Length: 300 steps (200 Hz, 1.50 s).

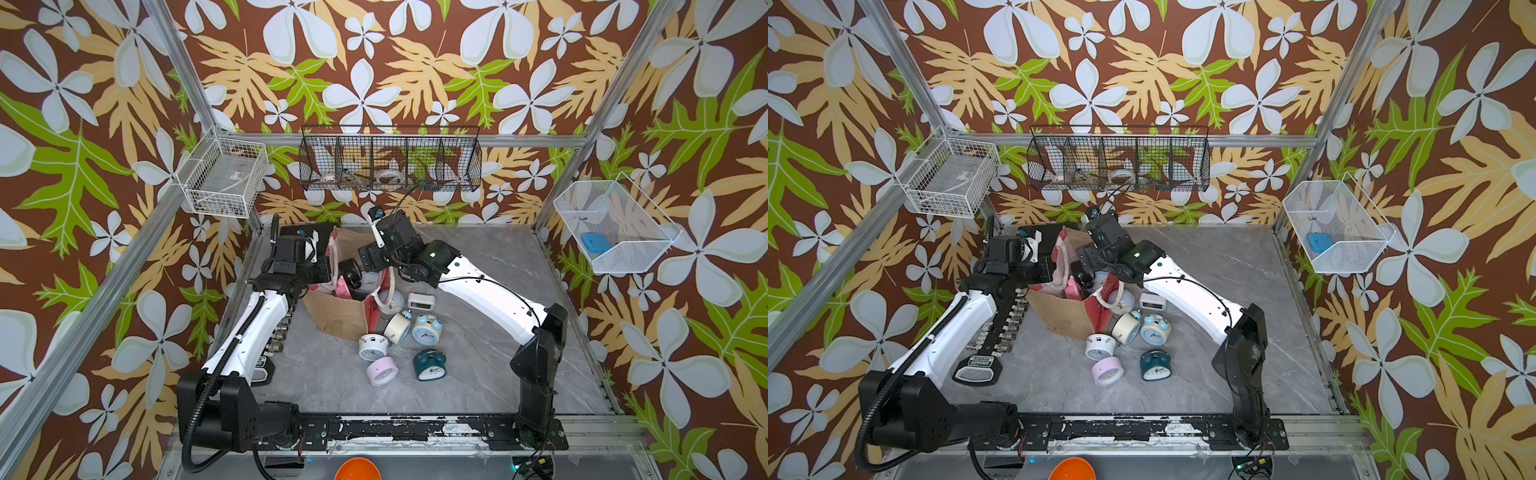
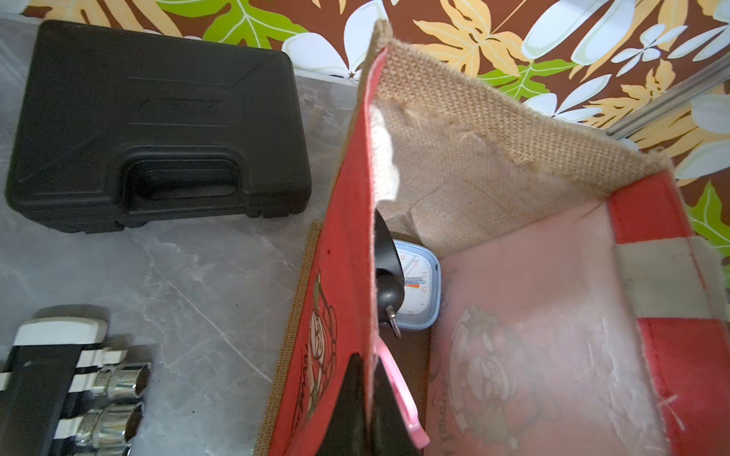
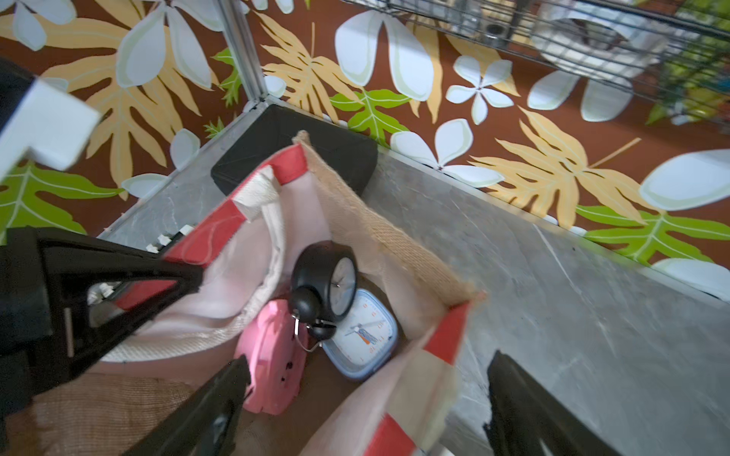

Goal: Put the alarm clock into the canvas bag
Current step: Pick up the alarm from the center of the board.

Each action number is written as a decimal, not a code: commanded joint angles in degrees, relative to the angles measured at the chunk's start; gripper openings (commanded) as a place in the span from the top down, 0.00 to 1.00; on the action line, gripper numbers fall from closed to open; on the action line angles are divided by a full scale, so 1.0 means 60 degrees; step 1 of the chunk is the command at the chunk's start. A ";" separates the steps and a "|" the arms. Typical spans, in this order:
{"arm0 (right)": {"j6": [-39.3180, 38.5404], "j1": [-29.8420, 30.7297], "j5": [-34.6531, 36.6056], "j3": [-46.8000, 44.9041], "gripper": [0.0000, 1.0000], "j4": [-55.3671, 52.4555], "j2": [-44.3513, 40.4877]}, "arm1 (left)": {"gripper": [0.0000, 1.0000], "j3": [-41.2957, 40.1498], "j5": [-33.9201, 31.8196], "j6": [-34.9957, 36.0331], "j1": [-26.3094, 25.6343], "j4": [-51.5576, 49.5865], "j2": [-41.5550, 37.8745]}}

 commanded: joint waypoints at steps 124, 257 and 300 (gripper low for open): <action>-0.5176 -0.2736 -0.5566 -0.6323 0.08 0.2345 -0.1947 | 1.00 0.0068 -0.0919 -0.0231 0.0215 -0.0299 -0.0075; -0.8859 -0.2866 -0.8840 -0.5593 0.10 0.3099 0.0329 | 1.00 0.0061 -0.0596 -0.0258 0.0235 -0.0251 -0.0074; -0.8761 -0.2758 -0.8932 -0.5486 0.13 0.3270 0.0814 | 1.00 0.0070 -0.0560 -0.0258 0.0234 -0.0247 -0.0076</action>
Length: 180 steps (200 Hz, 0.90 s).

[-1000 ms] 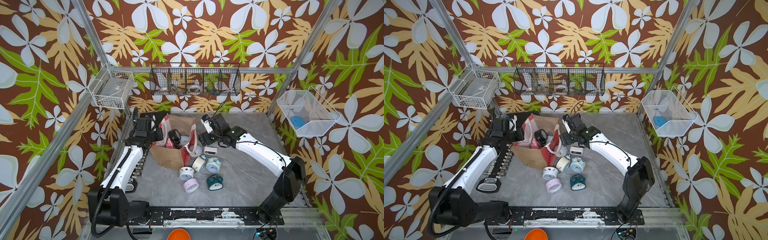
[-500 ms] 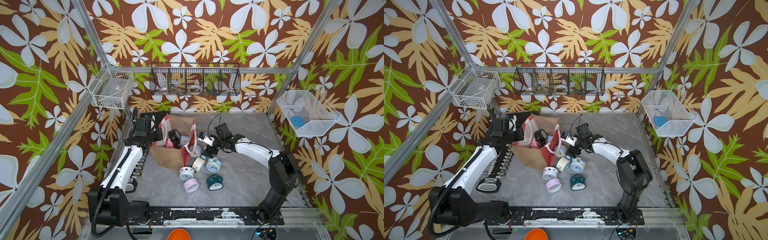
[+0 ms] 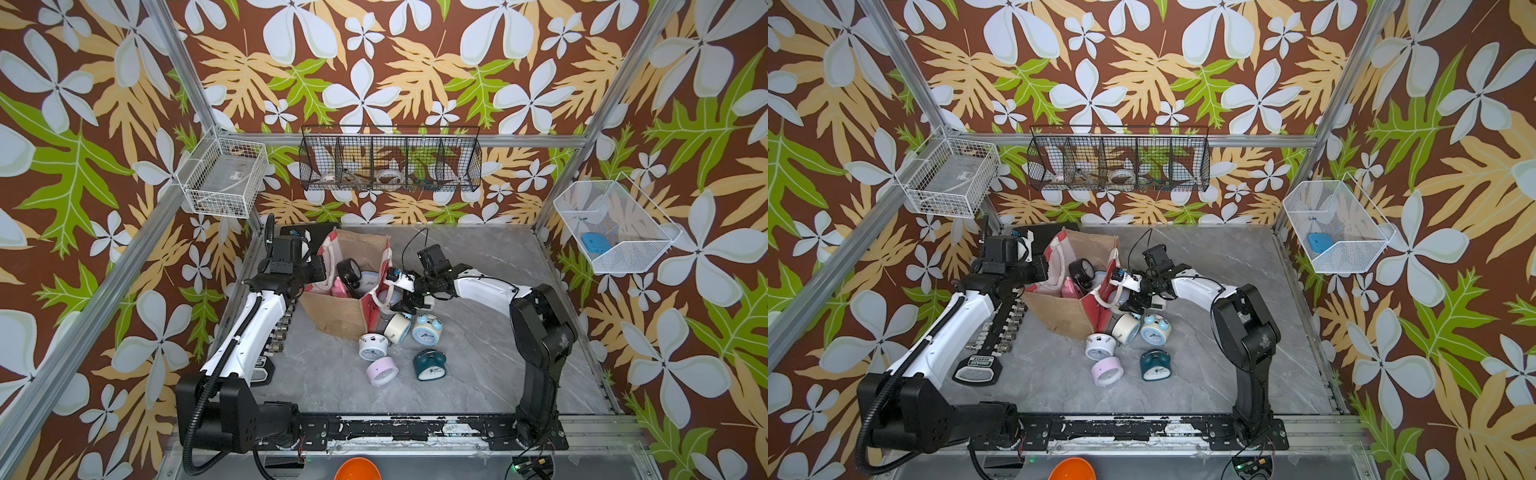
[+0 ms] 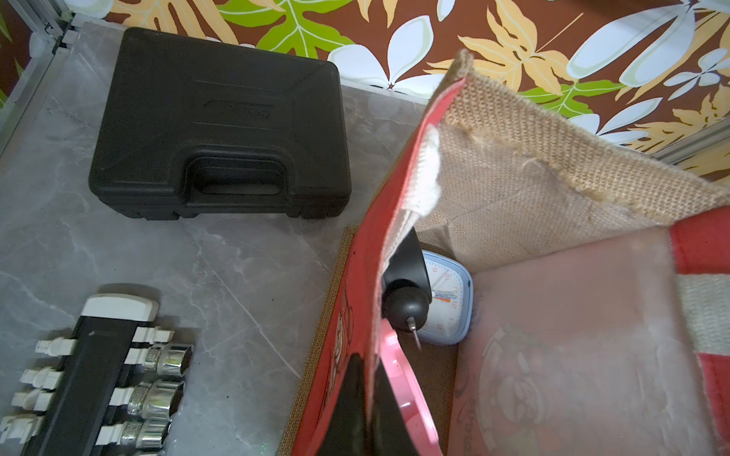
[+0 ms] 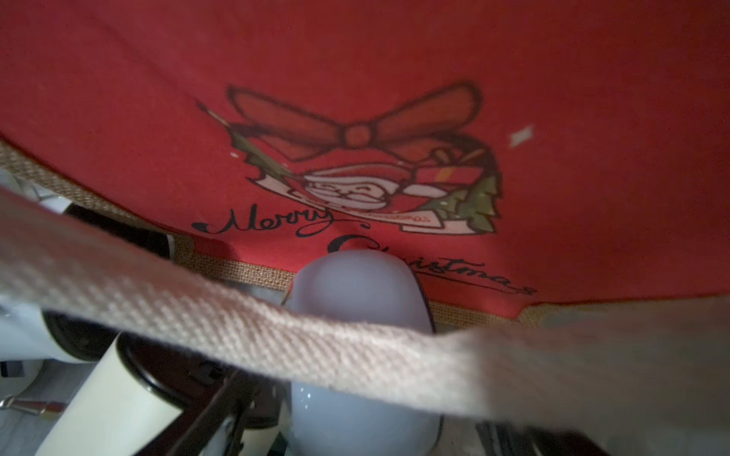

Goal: Put the alarm clock into the canvas bag
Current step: Pick up the alarm from the center of the board.

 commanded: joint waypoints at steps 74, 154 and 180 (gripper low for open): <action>0.0158 0.0157 -0.0264 0.0139 0.25 0.0176 0.0641 | 1.00 0.0035 0.0113 -0.0020 0.0027 -0.0092 -0.0019; 0.0222 0.0160 -0.0124 -0.0033 0.47 0.0249 0.0199 | 1.00 0.0029 0.0150 -0.0027 0.0027 -0.0060 0.0029; 0.0220 0.0144 -0.0025 -0.0208 0.53 0.0318 -0.0071 | 1.00 0.0032 0.0139 -0.0017 0.0021 -0.0054 0.0047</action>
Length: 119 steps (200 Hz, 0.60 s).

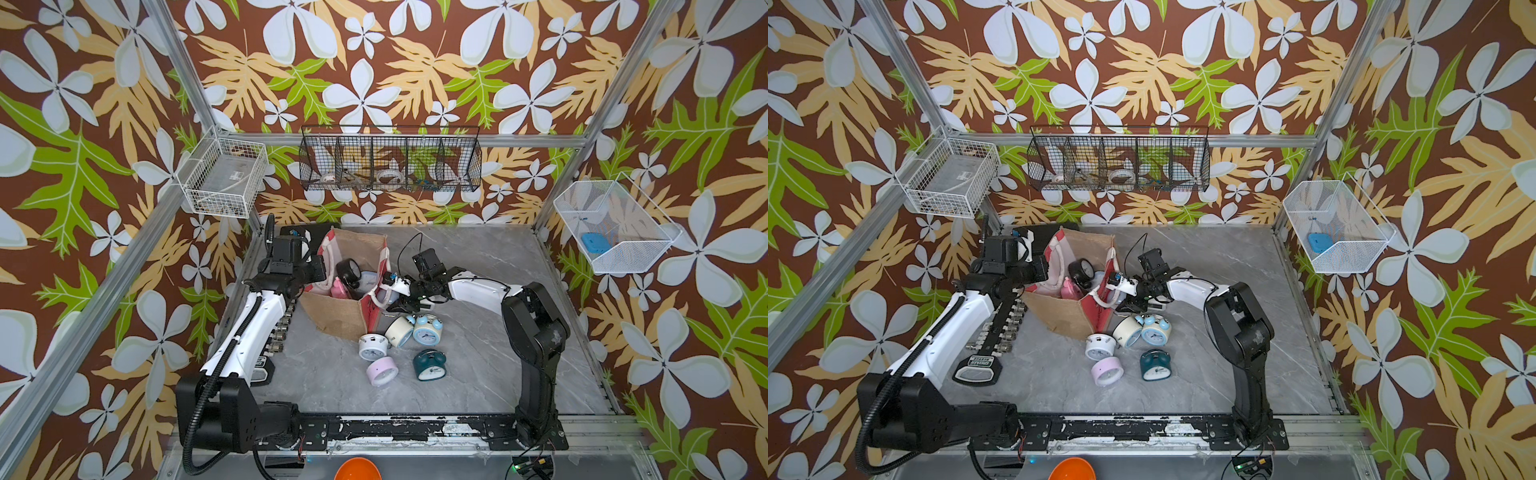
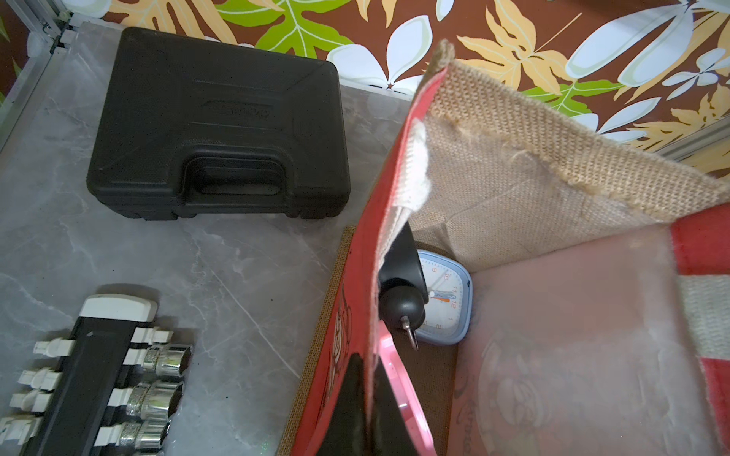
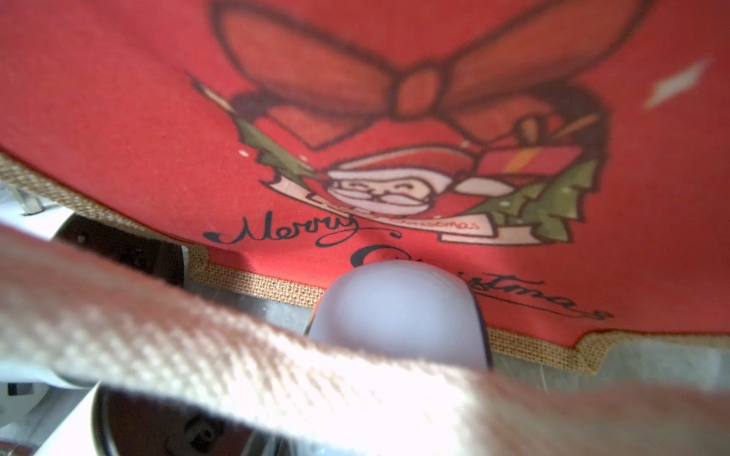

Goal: Put the alarm clock into the canvas bag
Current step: Pick up the alarm from the center of the board.

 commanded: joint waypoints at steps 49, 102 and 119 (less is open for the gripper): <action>0.0041 -0.0076 0.0311 -0.0481 0.59 0.0326 -0.0773 | 1.00 0.0033 0.0059 -0.0018 0.0023 -0.0059 0.0039; 0.0239 -0.0309 0.0182 -0.1021 0.59 0.0513 -0.1490 | 1.00 0.0031 0.0049 -0.0017 0.0027 -0.0062 0.0075; 0.0312 -0.0380 0.0160 -0.1159 0.59 0.0550 -0.1772 | 1.00 0.0023 0.0043 -0.0018 0.0027 -0.0058 0.0065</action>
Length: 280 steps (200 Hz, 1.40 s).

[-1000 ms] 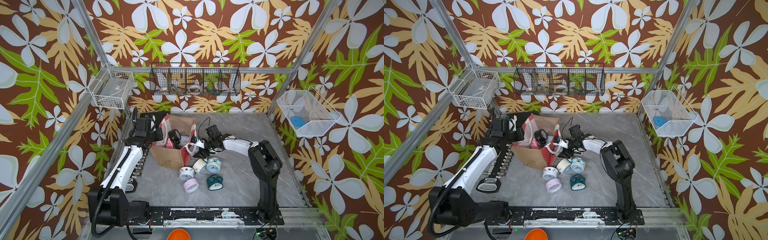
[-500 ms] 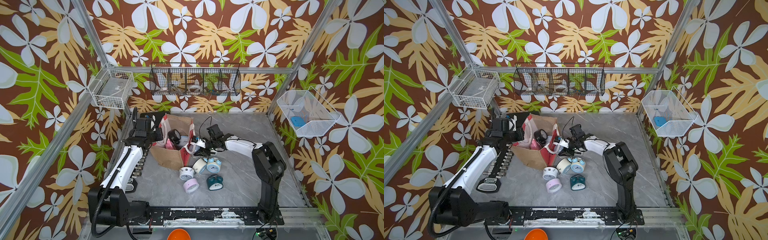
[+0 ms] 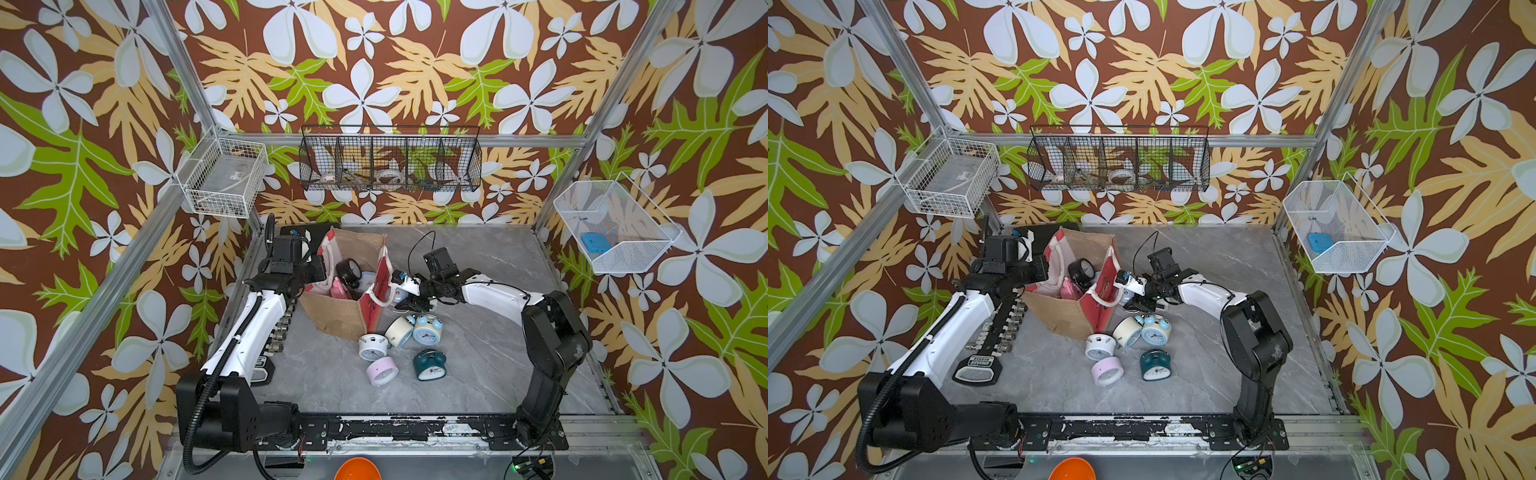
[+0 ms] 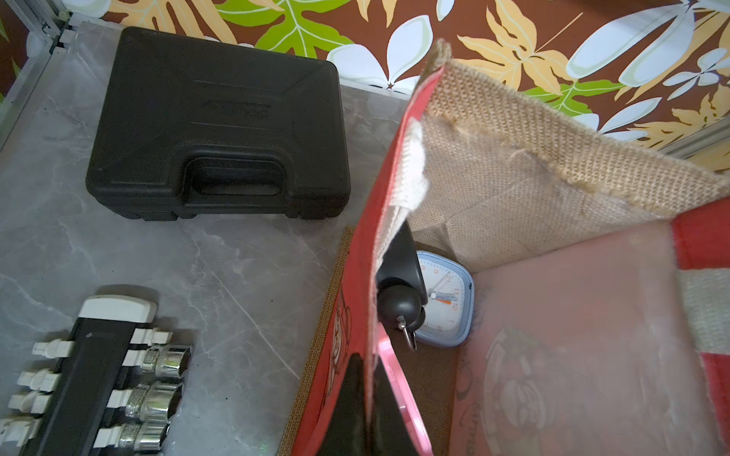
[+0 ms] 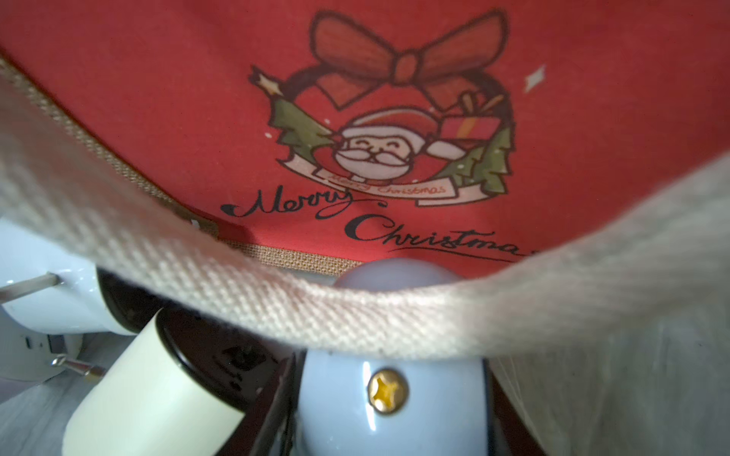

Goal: Put the alarm clock into the canvas bag
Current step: Pick up the alarm from the center of the board, then place the alarm at the canvas bag.

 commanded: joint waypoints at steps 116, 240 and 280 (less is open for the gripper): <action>0.0842 -0.0684 0.0414 -0.0818 0.59 0.0738 -0.2448 | 1.00 0.0025 0.0026 -0.0019 0.0012 -0.0109 0.0031; 0.1398 -0.1641 0.1275 0.0122 0.59 -0.0230 -0.4317 | 1.00 0.0010 0.0209 -0.0078 0.0016 -0.0036 -0.0009; 0.2513 -0.0620 0.0922 0.0615 0.59 0.0347 -0.4489 | 1.00 -0.0137 0.0879 -0.0146 0.0023 0.0377 -0.0243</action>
